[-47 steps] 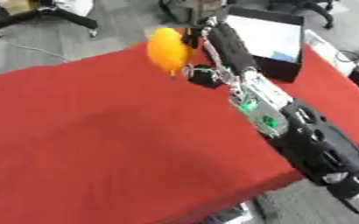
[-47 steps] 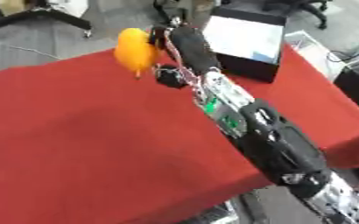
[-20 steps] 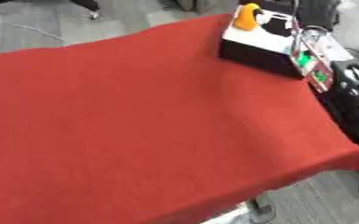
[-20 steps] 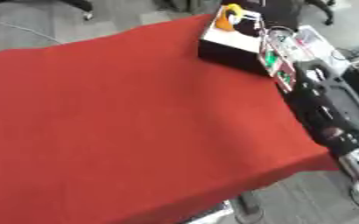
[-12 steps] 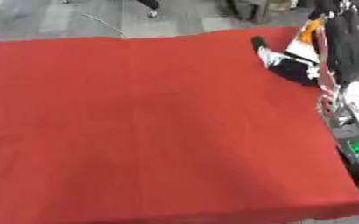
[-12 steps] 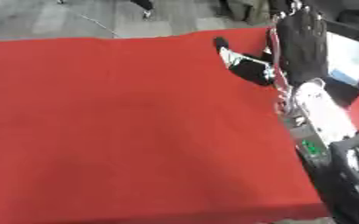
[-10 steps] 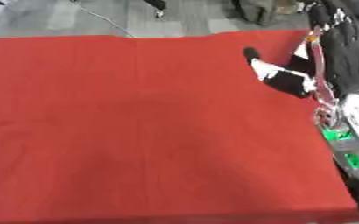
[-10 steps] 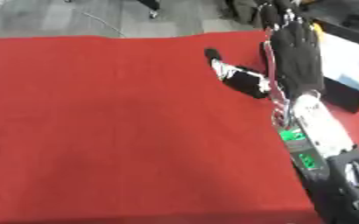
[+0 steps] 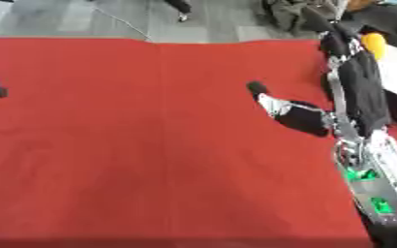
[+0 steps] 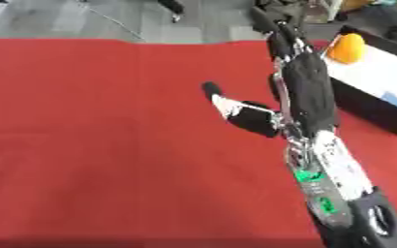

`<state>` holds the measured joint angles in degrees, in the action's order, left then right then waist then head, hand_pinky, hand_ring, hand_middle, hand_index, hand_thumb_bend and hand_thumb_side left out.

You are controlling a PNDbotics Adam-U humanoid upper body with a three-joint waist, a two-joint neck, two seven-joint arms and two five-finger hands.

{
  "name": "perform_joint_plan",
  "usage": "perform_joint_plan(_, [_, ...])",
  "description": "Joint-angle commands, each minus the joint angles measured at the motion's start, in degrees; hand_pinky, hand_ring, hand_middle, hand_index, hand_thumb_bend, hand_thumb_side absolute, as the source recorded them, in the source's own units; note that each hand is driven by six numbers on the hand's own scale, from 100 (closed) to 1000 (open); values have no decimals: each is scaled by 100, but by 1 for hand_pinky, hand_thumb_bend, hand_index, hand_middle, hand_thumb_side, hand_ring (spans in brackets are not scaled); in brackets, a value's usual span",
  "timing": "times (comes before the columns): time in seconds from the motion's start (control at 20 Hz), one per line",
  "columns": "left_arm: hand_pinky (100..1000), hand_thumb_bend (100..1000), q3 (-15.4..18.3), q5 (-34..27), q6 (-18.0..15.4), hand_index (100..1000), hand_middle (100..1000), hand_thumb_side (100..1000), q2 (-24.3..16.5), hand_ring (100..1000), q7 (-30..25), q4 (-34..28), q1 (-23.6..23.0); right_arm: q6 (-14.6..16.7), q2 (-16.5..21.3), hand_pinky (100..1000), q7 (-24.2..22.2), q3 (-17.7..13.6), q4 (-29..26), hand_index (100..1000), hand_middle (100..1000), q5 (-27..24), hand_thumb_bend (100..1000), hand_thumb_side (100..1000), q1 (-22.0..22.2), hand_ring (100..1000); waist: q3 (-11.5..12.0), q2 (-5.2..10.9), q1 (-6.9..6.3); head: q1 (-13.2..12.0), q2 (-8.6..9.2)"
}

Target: Pick up the objects with one hand, pass them to the other hand, and then place them into the box on the other side of the table.

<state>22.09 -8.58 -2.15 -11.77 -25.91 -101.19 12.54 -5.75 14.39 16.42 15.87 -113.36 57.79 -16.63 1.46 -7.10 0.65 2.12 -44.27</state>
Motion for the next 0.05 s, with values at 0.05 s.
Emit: perform_joint_plan(0.05, [751,100,-22,8,38,665,548,816,-12,569,14,-100,-7,-60,-46,592,112,-88,-123,938,707,-66,545,479,1,774,-15,119,-25,5,15])
